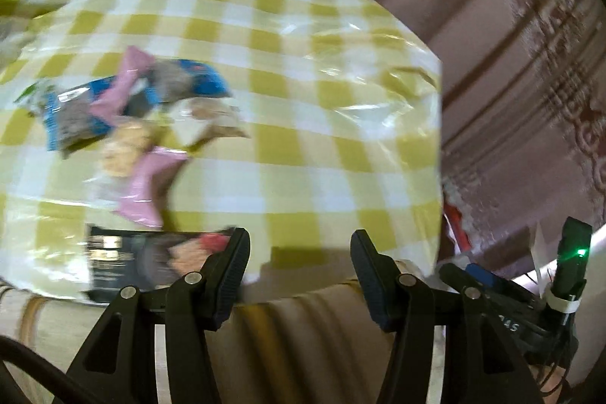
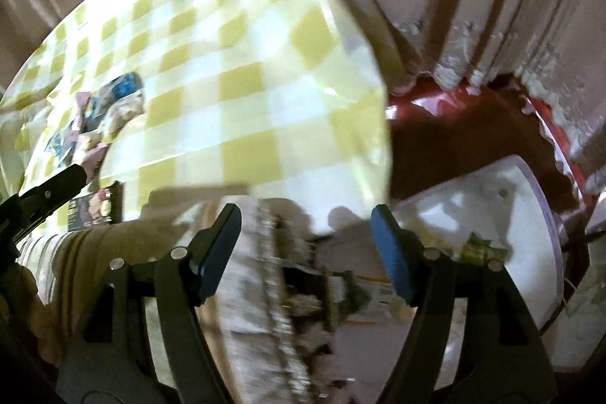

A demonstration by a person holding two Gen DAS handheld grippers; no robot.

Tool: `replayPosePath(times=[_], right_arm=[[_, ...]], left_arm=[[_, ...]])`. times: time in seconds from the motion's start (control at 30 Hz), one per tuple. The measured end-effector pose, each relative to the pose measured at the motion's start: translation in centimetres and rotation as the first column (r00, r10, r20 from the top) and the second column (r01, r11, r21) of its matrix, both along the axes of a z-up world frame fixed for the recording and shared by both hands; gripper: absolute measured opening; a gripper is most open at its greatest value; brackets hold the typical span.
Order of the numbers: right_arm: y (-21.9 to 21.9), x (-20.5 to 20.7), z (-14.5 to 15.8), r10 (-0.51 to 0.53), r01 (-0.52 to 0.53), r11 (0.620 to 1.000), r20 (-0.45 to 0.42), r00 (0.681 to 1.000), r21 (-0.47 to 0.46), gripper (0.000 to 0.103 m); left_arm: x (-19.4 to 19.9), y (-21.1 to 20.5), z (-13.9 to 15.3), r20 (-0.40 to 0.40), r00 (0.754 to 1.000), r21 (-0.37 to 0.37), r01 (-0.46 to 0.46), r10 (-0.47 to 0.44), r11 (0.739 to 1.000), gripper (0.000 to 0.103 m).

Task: Organize snacks
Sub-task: 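Move both open grippers back over the remaining snacks on the table, then grasp a pink packet with left gripper while right gripper reaches the black cracker box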

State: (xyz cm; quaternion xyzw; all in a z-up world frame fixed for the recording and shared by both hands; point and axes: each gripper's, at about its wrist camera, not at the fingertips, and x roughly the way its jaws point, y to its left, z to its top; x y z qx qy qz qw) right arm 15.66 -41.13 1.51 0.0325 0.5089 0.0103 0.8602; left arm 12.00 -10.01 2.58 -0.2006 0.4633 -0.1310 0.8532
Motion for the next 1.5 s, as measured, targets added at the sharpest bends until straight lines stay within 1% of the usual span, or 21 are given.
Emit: replayPosePath(times=[0.2, 0.27, 0.33, 0.43, 0.5, 0.53, 0.57, 0.6, 0.7, 0.73, 0.87, 0.97, 1.07, 1.17, 1.23, 1.3, 1.33, 1.37, 1.43, 1.5], right_arm=[[4.9, 0.6, 0.0, 0.117, -0.117, 0.993, -0.003, 0.993, -0.002, 0.077], [6.7, 0.8, -0.1, 0.174, -0.174, 0.985, -0.003, 0.985, -0.008, 0.08], [8.6, 1.0, -0.4, 0.241, -0.241, 0.97, -0.005, 0.97, -0.019, 0.083], [11.5, 1.7, -1.2, 0.35, -0.351, 0.936, -0.035, 0.936, -0.038, 0.083], [13.2, 1.9, -1.7, 0.434, -0.437, 0.898, -0.06, 0.899, -0.05, 0.083], [14.4, 2.2, -2.0, 0.488, -0.493, 0.868, -0.078, 0.869, -0.065, 0.083], [15.2, 2.3, -2.3, 0.519, -0.525, 0.848, -0.089, 0.85, -0.075, 0.083], [16.3, 2.5, -2.5, 0.56, -0.568, 0.818, -0.103, 0.822, -0.084, 0.083], [18.5, 3.2, -3.3, 0.633, -0.646, 0.758, -0.137, 0.762, -0.09, 0.083], [19.0, 3.4, -3.5, 0.649, -0.663, 0.743, -0.147, 0.747, -0.092, 0.083], [21.3, 3.8, -4.3, 0.721, -0.742, 0.664, -0.187, 0.667, -0.089, 0.083], [21.8, 4.0, -4.4, 0.74, -0.763, 0.641, -0.196, 0.644, -0.084, 0.083], [21.7, 4.1, -4.7, 0.746, -0.769, 0.636, -0.208, 0.632, -0.055, 0.083], [21.9, 4.1, -4.7, 0.766, -0.791, 0.609, -0.211, 0.607, -0.061, 0.083], [22.2, 4.0, -4.8, 0.778, -0.803, 0.593, -0.215, 0.59, -0.061, 0.083], [22.8, 4.0, -5.0, 0.792, -0.818, 0.572, -0.22, 0.569, -0.056, 0.083], [23.1, 4.0, -5.2, 0.802, -0.829, 0.557, -0.224, 0.553, -0.054, 0.083], [23.6, 4.3, -5.5, 0.81, -0.836, 0.546, -0.226, 0.542, -0.05, 0.083], [24.4, 4.5, -6.0, 0.825, -0.852, 0.523, -0.231, 0.515, -0.031, 0.083], [25.2, 4.7, -6.4, 0.835, -0.862, 0.507, -0.236, 0.496, -0.016, 0.083]], left_arm=[[-1.1, 5.4, -1.0, -0.041, 0.994, -0.008, -0.101, 0.101, 0.995, 0.056], [-1.6, 7.0, -1.4, -0.052, 0.989, -0.003, -0.138, 0.138, 0.99, 0.056], [-2.1, 8.9, -1.7, -0.064, 0.981, -0.015, -0.182, 0.181, 0.983, 0.056], [-2.6, 11.1, -2.2, -0.078, 0.969, -0.021, -0.235, 0.233, 0.972, 0.056], [-2.7, 12.1, -2.4, -0.083, 0.964, -0.027, -0.257, 0.254, 0.966, 0.056], [-2.8, 12.5, -2.6, -0.087, 0.961, -0.032, -0.265, 0.261, 0.964, 0.056], [-2.8, 12.7, -2.7, -0.089, 0.961, -0.039, -0.267, 0.263, 0.963, 0.056], [-2.8, 12.8, -2.8, -0.09, 0.961, -0.046, -0.265, 0.26, 0.963, 0.056], [-2.6, 12.3, -2.7, -0.079, 0.97, -0.044, -0.233, 0.229, 0.971, 0.056], [-2.5, 12.1, -2.6, -0.074, 0.973, -0.043, -0.22, 0.216, 0.975, 0.056], [-0.8, 11.4, -2.3, -0.05, 0.987, -0.031, -0.155, 0.154, 0.987, 0.056], [1.0, 10.8, -2.4, -0.055, 0.993, -0.011, -0.106, 0.105, 0.994, 0.056], [3.3, 9.5, -2.9, -0.078, 0.996, 0.029, -0.032, 0.034, 0.999, 0.056], [4.8, 8.2, -3.3, -0.1, 0.995, 0.071, 0.03, -0.022, 0.997, 0.056], [5.8, 7.3, -3.9, -0.129, 0.99, 0.103, 0.064, -0.051, 0.993, 0.056], [6.6, 6.9, -4.5, -0.151, 0.986, 0.116, 0.086, -0.068, 0.989, 0.046], [7.0, 6.7, -5.0, -0.166, 0.983, 0.121, 0.095, -0.074, 0.988, 0.033], [7.2, 6.8, -5.4, -0.181, 0.981, 0.121, 0.093, -0.07, 0.988, 0.025], [7.2, 7.3, -5.5, -0.176, 0.983, 0.096, 0.074, -0.056, 0.993, 0.024], [6.6, 8.2, -4.8, -0.133, 0.991, 0.061, 0.042, -0.034, 0.997, 0.023]])
